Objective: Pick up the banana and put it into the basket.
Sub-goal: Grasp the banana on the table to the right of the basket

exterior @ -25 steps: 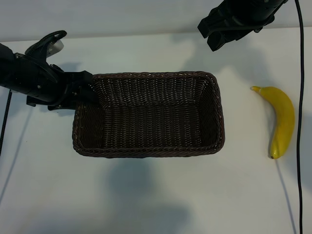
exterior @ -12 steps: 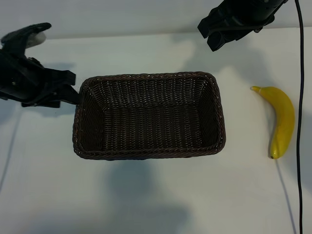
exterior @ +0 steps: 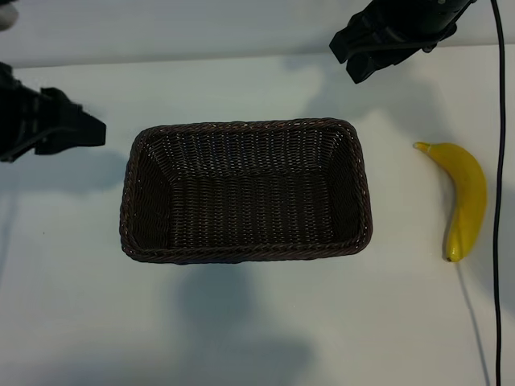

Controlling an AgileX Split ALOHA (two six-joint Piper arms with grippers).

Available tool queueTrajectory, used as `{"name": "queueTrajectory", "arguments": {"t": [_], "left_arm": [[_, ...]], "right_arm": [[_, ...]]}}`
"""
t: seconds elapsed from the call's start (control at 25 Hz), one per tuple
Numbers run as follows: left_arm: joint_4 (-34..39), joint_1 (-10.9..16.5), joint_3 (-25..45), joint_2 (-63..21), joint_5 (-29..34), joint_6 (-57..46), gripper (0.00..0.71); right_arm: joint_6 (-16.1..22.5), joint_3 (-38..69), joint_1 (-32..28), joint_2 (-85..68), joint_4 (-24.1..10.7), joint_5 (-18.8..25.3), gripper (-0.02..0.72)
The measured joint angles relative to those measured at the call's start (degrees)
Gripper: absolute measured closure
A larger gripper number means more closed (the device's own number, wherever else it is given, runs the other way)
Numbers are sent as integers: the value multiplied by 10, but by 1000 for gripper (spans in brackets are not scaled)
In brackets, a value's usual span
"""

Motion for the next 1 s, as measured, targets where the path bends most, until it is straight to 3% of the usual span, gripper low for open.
{"name": "queueTrajectory", "arguments": {"t": [0.32,0.48,0.8,0.88,1.0], "left_arm": [[3,0,82,-51,-6,18,210],[9,0,90,-58,-13,18,210],[10,0,90,-59,-29,18,210],[11,0,90,-59,-36,18,210],[11,0,90,-59,-49,18,210]], "right_arm": [[0,-1,0,0,-7,0,190],[0,-2,0,-3,-8,-8,190],[-35,-3,0,-4,-10,-24,219],[-23,-3,0,-4,-33,-22,220],[14,-3,1,-4,-120,-8,190]]}}
